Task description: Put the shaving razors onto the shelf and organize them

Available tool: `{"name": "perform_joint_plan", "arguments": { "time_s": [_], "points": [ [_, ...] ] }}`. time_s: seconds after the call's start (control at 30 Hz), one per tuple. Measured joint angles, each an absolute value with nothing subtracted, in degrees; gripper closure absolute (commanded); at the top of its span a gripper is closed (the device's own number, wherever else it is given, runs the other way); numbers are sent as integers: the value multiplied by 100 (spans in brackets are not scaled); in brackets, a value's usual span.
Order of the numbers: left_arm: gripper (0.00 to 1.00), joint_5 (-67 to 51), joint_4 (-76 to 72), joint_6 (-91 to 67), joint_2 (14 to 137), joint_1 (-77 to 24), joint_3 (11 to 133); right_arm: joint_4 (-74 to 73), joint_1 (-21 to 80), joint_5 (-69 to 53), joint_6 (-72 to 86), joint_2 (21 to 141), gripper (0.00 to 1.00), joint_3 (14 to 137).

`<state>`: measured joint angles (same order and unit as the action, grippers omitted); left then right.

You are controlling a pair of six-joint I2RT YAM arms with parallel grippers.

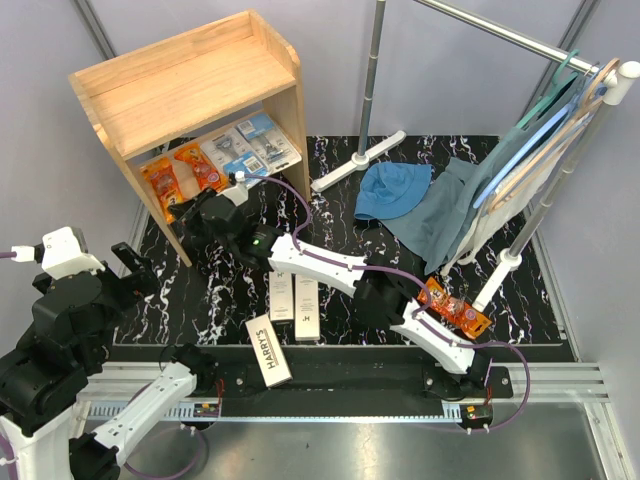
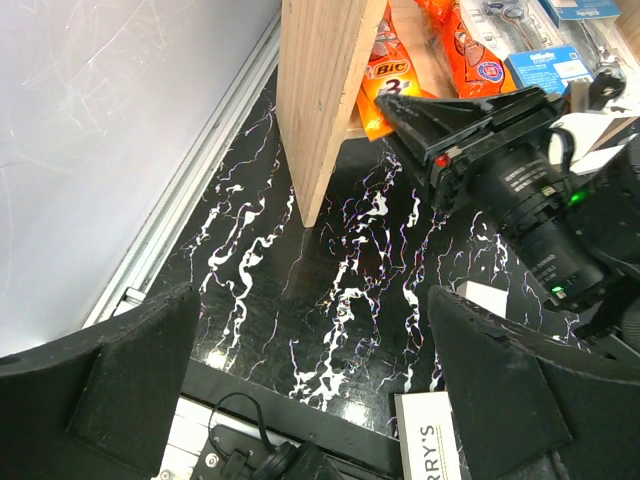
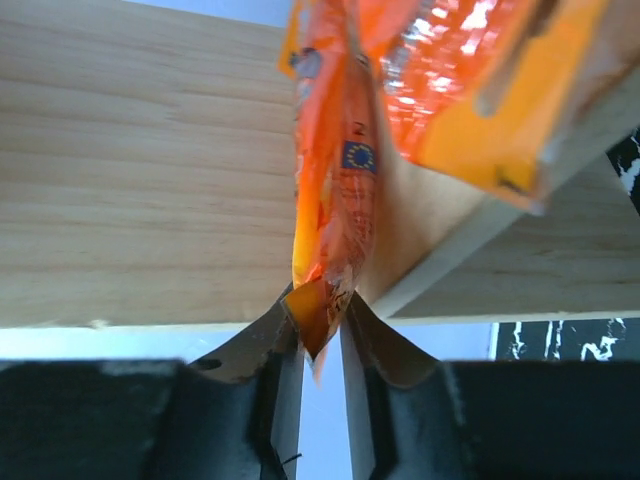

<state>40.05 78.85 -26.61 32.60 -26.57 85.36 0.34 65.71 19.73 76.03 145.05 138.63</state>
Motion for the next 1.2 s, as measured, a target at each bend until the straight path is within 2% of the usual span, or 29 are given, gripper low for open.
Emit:
{"name": "perform_joint_plan", "arguments": {
  "time_s": [0.2,0.23,0.37,0.4,0.83,1.07,1.2],
  "points": [
    [1,3981,7885,-2663,3258,-2657,8536,-10,6565,1800,7559,14612,52,13963],
    [1,3979,7885,-2665,3260,-2657,8536,-10,6565,1761,7526,14612,42,13968],
    [1,3977,7885,-2687,3260,-2657,8536,12,6569,1671,7454,14569,26,13968],
    [1,3975,7885,-2692,3260,-2657,8536,1,6569,1671,7417,14556,25,13968],
    [1,3931,7883,-2705,3260,-2657,8414,-311,6565,1575,7159,14221,21,13384],
    [1,3870,7883,-2705,3260,-2657,8340,-292,6565,1529,6871,13550,21,12608],
    [1,3782,7883,-2705,3260,-2657,8274,99,6565,1466,6785,12807,21,11633]
  ]
}}
